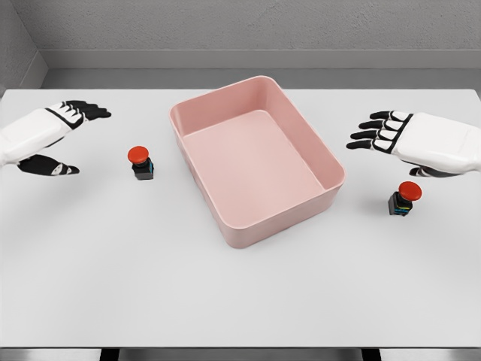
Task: Put the industrial switch in the basket with both arms
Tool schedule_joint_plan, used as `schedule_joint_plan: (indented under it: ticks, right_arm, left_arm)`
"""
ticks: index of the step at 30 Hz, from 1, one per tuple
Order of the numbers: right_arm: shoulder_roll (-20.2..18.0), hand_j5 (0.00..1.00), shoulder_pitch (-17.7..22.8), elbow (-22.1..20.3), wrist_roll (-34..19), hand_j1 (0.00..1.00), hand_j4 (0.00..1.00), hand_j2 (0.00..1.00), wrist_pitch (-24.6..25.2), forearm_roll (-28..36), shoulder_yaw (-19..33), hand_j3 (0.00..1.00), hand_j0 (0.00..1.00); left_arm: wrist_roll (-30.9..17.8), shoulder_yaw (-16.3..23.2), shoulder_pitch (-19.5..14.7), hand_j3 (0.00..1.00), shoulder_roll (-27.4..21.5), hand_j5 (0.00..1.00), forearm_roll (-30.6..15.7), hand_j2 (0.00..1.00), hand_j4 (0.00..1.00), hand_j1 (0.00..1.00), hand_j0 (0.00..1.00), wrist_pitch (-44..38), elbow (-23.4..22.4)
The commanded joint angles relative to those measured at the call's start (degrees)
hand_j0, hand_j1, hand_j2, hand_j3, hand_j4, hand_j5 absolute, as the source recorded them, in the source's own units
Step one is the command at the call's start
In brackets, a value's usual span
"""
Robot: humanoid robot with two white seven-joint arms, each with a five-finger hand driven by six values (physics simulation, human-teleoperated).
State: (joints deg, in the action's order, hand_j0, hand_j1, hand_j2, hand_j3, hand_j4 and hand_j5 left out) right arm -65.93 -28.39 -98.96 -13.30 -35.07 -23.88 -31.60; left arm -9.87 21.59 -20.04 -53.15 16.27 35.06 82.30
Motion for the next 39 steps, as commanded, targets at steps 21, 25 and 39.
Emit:
schedule_joint_plan:
  ticks: [21,25,39]
  right_arm:
    - [-1.3,1.00,1.6,13.6,0.3,1.00,1.00,1.00,0.1,9.4,-8.3,1.00,1.00]
    - [-1.0,1.00,1.7,14.1,0.2,1.00,1.00,1.00,0.1,9.4,-9.0,1.00,1.00]
    - [3.1,0.93,1.8,19.2,-0.1,0.93,0.93,0.93,0.1,8.5,-9.8,0.93,0.93]
  left_arm:
    - [0.0,5.4,-3.3,1.00,4.8,1.00,4.5,1.00,1.00,1.00,1.00,-0.1,-0.6]
    - [-1.6,6.8,-4.7,0.90,5.6,0.90,4.6,0.90,0.90,0.90,0.90,-0.1,-0.8]
    - [-2.5,10.9,-8.4,0.90,5.6,0.90,4.7,0.90,0.90,0.90,0.90,-0.1,-3.0]
